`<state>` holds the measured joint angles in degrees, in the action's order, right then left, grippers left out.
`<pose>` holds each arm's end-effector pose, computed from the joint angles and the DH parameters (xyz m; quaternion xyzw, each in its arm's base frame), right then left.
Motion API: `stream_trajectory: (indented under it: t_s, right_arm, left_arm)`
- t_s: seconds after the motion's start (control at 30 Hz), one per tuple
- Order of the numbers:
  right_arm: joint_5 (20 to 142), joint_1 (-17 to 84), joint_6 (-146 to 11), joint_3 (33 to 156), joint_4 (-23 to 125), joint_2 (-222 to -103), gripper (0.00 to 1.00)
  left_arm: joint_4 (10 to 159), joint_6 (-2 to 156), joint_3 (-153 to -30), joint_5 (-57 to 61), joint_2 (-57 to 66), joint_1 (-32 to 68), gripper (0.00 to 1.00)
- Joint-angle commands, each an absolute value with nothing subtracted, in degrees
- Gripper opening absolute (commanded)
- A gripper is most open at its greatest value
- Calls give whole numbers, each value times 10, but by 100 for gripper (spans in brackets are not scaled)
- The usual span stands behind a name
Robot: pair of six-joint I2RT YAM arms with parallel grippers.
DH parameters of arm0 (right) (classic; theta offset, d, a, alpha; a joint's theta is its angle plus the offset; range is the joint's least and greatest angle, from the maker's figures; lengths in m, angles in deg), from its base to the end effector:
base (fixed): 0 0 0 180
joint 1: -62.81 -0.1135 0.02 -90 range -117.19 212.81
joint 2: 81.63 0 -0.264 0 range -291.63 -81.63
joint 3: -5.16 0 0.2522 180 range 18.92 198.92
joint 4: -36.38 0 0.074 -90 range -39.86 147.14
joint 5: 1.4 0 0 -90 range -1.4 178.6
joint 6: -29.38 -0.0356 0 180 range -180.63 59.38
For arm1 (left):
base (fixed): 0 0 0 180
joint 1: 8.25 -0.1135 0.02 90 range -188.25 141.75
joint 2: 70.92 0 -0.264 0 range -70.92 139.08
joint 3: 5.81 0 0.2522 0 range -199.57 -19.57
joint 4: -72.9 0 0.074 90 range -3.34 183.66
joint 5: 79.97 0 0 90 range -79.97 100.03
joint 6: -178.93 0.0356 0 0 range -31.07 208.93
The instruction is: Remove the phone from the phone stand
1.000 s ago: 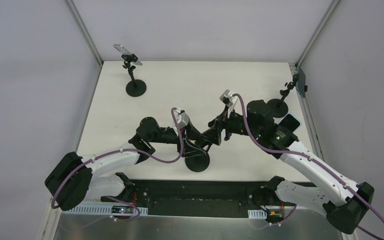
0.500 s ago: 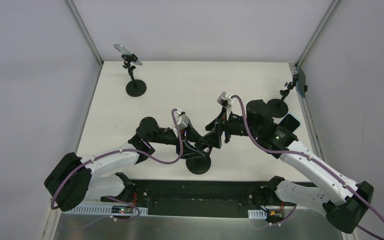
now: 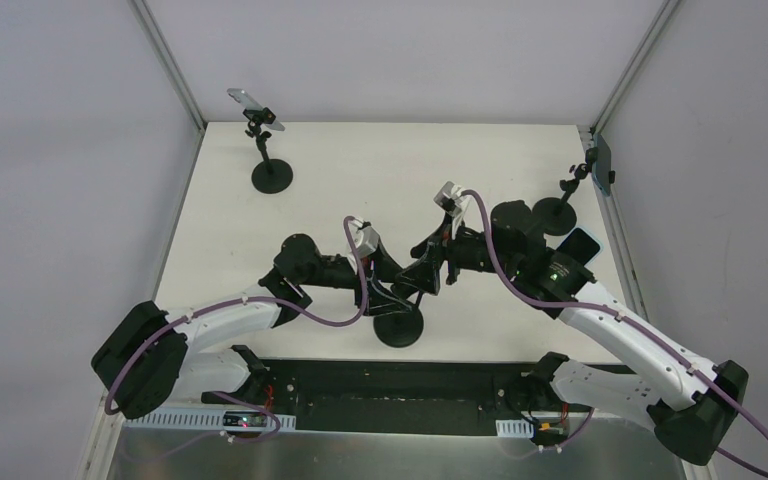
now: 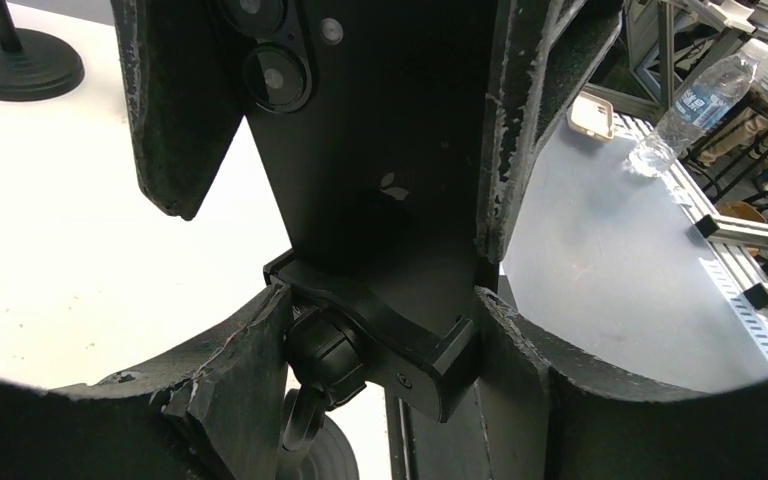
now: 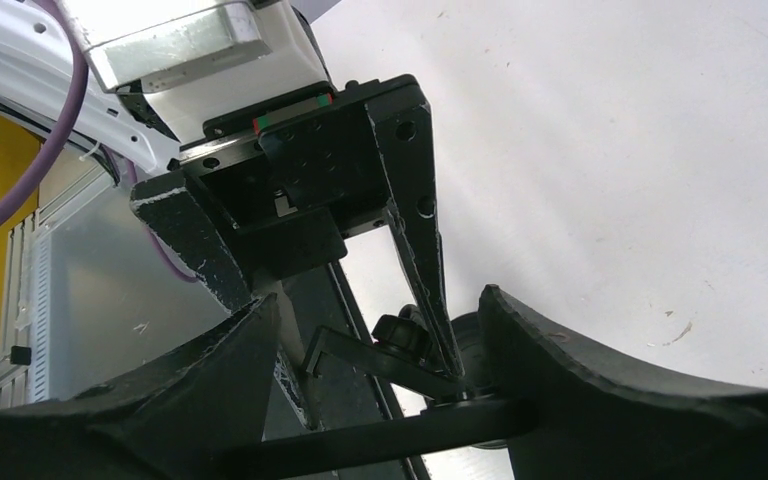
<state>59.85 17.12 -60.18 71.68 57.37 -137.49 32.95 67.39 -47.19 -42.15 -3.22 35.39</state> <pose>0.1437 0.1717 0.3598 -0.4377 0.6221 0.4147 0.4994 0.1536 -0.1853 0.2685 0.4457 0.4787 -0.6093 0.4483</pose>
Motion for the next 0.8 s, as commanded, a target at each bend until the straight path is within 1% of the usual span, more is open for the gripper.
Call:
stream_trajectory:
  t_s: [0.0, 0.27, 0.4, 0.63, 0.7, 0.77]
  right_arm:
    - [570, 149, -622, 768, 504, -1348, 0]
    - [497, 130, -636, 780, 517, -1349, 0]
    - [495, 112, -633, 786, 527, -1351, 0]
    - [540, 103, -615, 784, 551, -1340, 0]
    - [582, 103, -610, 784, 573, -1332, 0]
    - [658, 103, -610, 784, 600, -1324, 0]
  left_arm:
    - [323, 668, -488, -376, -18, 340, 0]
    - [329, 676, -492, -358, -16, 322, 0]
    - [335, 678, -499, -355, -6, 319, 0]
    - [354, 686, -502, -334, -11, 313, 0]
    - [385, 697, -500, -302, -25, 305, 0]
    - [437, 716, -500, -259, -49, 296, 0]
